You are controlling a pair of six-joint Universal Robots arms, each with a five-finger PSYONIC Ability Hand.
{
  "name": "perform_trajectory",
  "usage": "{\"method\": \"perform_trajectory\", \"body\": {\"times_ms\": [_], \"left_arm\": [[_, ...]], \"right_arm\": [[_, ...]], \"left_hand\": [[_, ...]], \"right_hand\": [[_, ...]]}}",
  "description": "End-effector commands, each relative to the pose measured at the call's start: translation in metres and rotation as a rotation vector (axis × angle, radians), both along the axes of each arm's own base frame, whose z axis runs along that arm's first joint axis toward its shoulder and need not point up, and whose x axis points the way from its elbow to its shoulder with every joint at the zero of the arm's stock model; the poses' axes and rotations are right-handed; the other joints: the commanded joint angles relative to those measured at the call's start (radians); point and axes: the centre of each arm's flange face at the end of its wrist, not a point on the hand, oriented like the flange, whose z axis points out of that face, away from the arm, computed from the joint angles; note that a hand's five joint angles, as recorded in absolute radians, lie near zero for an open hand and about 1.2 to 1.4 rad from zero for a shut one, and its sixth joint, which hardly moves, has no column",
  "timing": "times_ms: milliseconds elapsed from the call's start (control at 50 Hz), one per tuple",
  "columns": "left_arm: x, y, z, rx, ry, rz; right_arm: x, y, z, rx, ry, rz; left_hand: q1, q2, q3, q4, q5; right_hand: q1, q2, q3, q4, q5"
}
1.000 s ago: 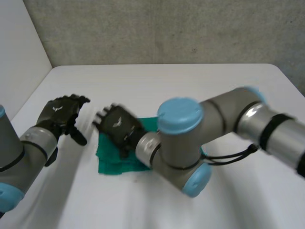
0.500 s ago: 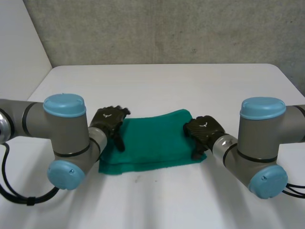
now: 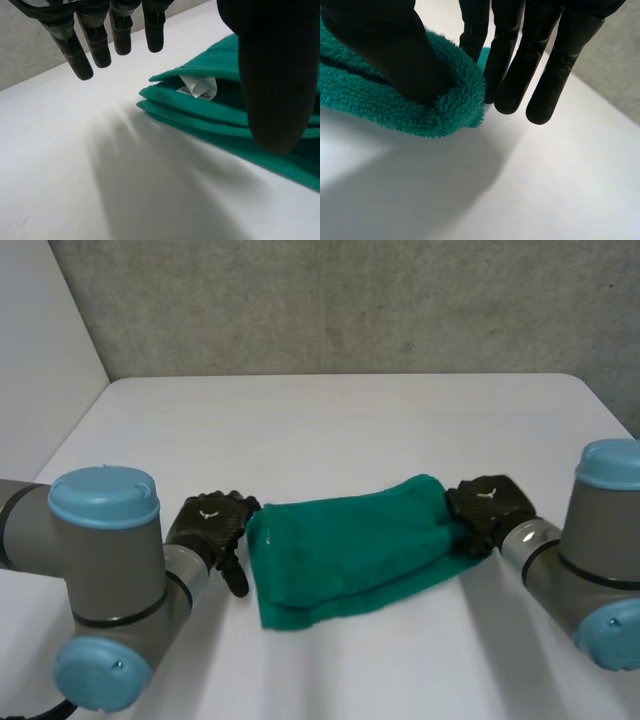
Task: Fold the towel.
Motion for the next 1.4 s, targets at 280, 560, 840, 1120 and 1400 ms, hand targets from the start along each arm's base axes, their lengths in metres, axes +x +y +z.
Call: {"method": "perform_trajectory", "body": {"times_ms": [280,560,840,1120,1400], "left_arm": [[0.019,0.004,0.054,-0.130,0.076,0.051],[-0.007,-0.005,0.076,-0.157,0.242,0.033],[-0.056,0.013,0.029,0.040,0.248,-0.043],[-0.014,0.025,-0.020,0.160,0.101,0.153],[-0.023,0.020,0.014,0.083,0.185,0.102]], "right_arm": [[0.137,0.118,0.016,-0.117,0.011,0.701],[0.106,0.083,0.073,-0.198,-0.108,0.389],[0.070,0.045,0.060,0.082,-0.274,0.256],[0.089,0.013,-0.024,0.335,-0.161,0.219],[0.082,0.006,0.021,0.164,-0.190,0.191]], "left_hand": [[-0.027,-0.010,-0.027,-0.006,-0.018],[-0.009,0.008,-0.009,0.012,0.000],[0.006,0.022,0.005,0.026,0.014],[-0.015,0.002,-0.015,0.006,-0.006],[-0.018,-0.001,-0.018,0.003,-0.009]], "right_hand": [[0.469,0.239,0.218,0.207,0.249],[-0.753,-0.982,-1.004,-1.014,-0.973],[-0.753,-0.982,-1.004,-1.014,-0.973],[-0.753,-0.982,-1.004,-1.014,-0.973],[-0.753,-0.982,-1.004,-1.014,-0.973]]}}
